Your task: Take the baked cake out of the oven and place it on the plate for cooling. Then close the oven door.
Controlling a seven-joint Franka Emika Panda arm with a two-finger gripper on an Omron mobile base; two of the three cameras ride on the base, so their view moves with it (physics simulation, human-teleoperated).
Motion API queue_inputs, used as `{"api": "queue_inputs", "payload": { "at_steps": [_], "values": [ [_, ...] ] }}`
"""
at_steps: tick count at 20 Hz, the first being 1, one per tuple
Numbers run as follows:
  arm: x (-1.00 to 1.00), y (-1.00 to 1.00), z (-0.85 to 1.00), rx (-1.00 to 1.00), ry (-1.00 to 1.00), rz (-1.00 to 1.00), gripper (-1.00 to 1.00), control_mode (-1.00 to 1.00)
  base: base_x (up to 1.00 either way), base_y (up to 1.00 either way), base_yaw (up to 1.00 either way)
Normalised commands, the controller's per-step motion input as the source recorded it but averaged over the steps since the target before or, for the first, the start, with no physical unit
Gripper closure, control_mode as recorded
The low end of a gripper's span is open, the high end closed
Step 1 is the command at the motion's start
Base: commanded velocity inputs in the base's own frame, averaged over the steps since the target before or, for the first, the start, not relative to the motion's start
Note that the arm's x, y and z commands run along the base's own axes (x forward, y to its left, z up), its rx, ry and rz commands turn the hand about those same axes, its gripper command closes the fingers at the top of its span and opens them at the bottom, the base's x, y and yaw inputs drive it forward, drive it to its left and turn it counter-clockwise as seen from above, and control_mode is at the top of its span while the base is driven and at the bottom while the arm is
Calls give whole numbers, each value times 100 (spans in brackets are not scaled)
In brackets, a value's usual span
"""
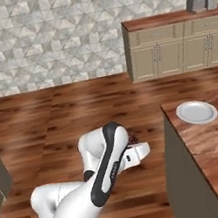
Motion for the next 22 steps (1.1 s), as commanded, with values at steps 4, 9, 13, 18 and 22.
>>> {"api": "queue_inputs", "payload": {
  "at_steps": [4,9,13,18,22],
  "values": [
    [0,0,0,0,0,0,100,100,68,-6,-18],
    [0,0,0,0,0,0,100,100,43,-16,-23],
    [0,0,0,0,0,0,100,100,22,-17,-36],
    [0,0,0,0,0,0,100,100,14,-34,-29],
    [0,0,0,0,0,0,100,100,17,-22,-9]
  ]
}}
